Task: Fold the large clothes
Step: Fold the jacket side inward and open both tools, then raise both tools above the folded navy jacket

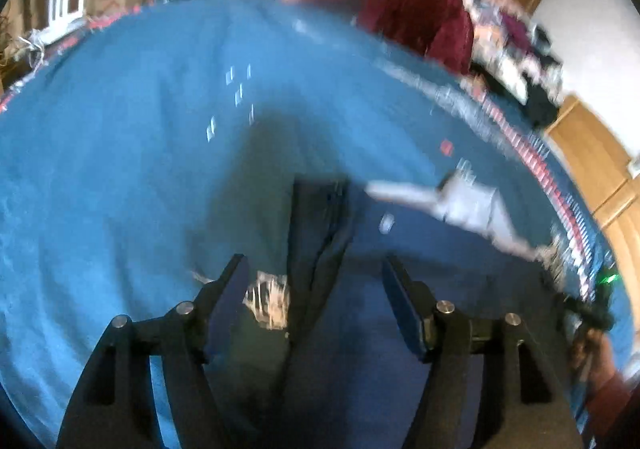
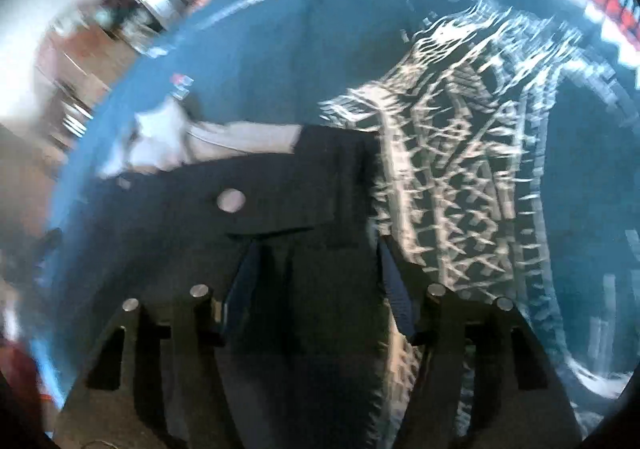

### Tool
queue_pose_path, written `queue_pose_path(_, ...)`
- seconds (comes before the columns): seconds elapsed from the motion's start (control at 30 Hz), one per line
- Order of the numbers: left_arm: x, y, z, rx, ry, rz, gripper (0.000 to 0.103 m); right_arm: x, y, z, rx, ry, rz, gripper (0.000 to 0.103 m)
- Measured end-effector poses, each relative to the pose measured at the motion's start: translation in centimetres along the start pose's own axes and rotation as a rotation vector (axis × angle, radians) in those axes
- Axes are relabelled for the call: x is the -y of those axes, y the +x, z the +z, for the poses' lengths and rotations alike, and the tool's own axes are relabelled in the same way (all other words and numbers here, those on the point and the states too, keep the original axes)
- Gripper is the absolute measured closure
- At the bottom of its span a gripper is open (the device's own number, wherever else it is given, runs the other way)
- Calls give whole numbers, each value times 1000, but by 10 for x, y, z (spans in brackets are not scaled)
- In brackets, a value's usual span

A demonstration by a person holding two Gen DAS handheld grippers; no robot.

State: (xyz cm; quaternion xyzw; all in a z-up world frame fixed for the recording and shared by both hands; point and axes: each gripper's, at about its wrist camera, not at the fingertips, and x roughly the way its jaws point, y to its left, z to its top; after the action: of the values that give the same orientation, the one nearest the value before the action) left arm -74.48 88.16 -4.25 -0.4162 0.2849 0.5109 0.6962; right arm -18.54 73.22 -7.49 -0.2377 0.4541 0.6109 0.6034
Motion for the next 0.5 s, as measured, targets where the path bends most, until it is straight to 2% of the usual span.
queue_pose_path(0.03, -1, 14, -5, -40, 14, 74, 33, -10, -7, 0, 1, -22, -71, 46)
queue_pose_path(0.07, 0, 19, -10, -47, 22, 107, 33, -27, -25, 0, 19, -53, -123, 46)
queue_pose_path(0.1, 3, 14, -12, -24, 24, 121, 34, -43, -43, -4, 49, -82, -107, 46)
queue_pose_path(0.13, 8, 4, -17, -5, 23, 131, 37, -59, -65, -9, 86, -120, -83, 41)
queue_pose_path(0.17, 13, -10, -23, 15, 21, 119, 37, -84, -93, -17, 135, -168, -94, 34)
queue_pose_path(0.23, 24, -45, -41, 84, 24, 98, 37, -124, -146, -32, 266, -232, -160, 3)
queue_pose_path(0.3, 35, -78, -63, 136, 30, 106, 36, -155, -189, -46, 360, -261, -207, 0)
queue_pose_path(0.37, 45, -112, -88, 165, 32, 89, 32, -179, -218, -52, 397, -272, -258, 0)
queue_pose_path(0.5, 63, -177, -129, 228, 65, 64, 19, -202, -273, -62, 490, -274, -372, 0)
